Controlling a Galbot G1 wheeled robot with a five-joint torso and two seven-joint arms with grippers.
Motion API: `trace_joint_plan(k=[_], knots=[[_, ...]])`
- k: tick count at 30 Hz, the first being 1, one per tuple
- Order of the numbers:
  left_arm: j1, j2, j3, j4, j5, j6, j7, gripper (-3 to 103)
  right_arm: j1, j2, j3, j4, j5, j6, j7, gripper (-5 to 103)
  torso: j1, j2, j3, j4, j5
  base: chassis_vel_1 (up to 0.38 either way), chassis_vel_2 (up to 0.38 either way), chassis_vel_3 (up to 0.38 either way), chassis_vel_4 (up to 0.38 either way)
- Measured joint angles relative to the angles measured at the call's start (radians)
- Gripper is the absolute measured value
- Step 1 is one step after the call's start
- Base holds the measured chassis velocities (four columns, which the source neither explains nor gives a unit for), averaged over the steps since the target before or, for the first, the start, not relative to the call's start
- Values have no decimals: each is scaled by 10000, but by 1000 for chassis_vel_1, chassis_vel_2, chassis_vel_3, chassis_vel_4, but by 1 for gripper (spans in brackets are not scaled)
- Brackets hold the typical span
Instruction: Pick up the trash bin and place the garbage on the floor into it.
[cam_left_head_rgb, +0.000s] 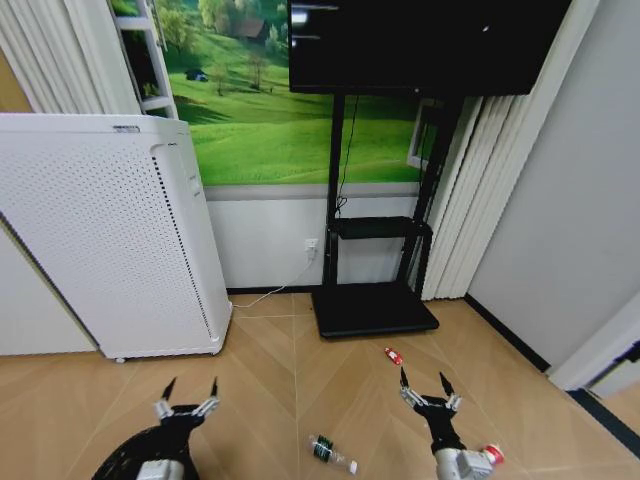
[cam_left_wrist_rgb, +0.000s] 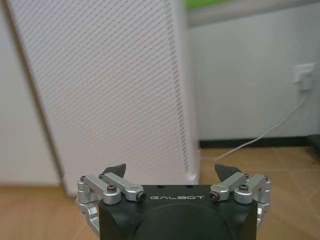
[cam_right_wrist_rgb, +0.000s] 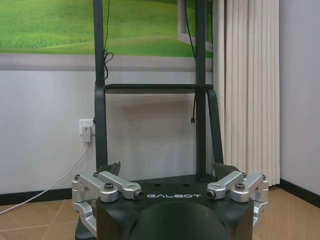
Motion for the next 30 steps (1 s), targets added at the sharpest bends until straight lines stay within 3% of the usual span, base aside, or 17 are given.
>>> trace_joint_plan(k=[1, 2, 5, 6, 7, 8, 9, 10, 13, 16, 21, 23, 30], knots=[[326, 107, -289, -133, -638, 248, -77, 100, 28, -27, -10, -37, 33, -15, 0, 100, 1, 5, 2, 1, 1, 0, 0, 0, 0], [326, 107, -289, -133, -638, 248, -77, 100, 28, -27, -10, -37, 33, -15, 0, 100, 1, 5, 2, 1, 1, 0, 0, 0, 0], [2365, 953, -1808, -513, -3826, 791, -251, 99, 249, -212, -130, -327, 216, -102, 11, 100, 7, 22, 12, 4, 0, 0, 0, 0, 0], [2365, 953, -1808, -513, -3826, 791, -251, 99, 249, -212, -130, -327, 216, -102, 11, 100, 7, 22, 12, 4, 0, 0, 0, 0, 0], [3350, 1393, -2478, -567, -5120, 811, -550, 99, 419, -317, -248, -499, 277, -149, 35, 100, 10, 30, 19, 3, 7, 0, 0, 0, 0], [3867, 1563, -2798, -575, -5832, 807, -1034, 99, 524, -407, -338, -590, 310, -186, 77, 100, 12, 35, 22, 1, 6, 0, 0, 0, 0], [3867, 1563, -2798, -575, -5832, 807, -1034, 99, 524, -407, -338, -590, 310, -186, 77, 100, 12, 35, 22, 1, 6, 0, 0, 0, 0], [4294, 1597, -3034, -578, -6393, 798, -1568, 98, 586, -551, -418, -653, 380, -225, 99, 100, 14, 38, 25, 2, 1, 0, 0, 0, 0], [4961, 1619, -3247, -372, -6871, 623, -1958, 98, 720, -895, -493, -908, 509, -135, 92, 100, 18, 49, 31, 4, 6, 0, 0, 0, 0], [4921, 1539, -3208, -89, -7081, 711, -1977, 99, 790, -964, -497, -1247, 507, 115, 29, 100, 19, 54, 34, 3, 1, 0, 0, 0, 0], [4474, 1591, -3037, 208, -7767, 1415, -1446, 102, 714, -736, -526, -1510, 448, 321, -53, 100, 23, 63, 41, -1, 2, 0, 0, 0, 0], [3916, 1652, -2954, 562, -7740, 1780, -1097, 94, 609, -677, -627, -1489, 385, 346, -119, 100, 25, 66, 44, 0, 4, 0, 0, 0, 0], [3015, 2033, -2883, 1208, -8163, 2697, -790, 97, 581, -793, -620, -1304, 355, 325, -74, 100, 28, 73, 50, 0, 3, 0, 0, 0, 0]])
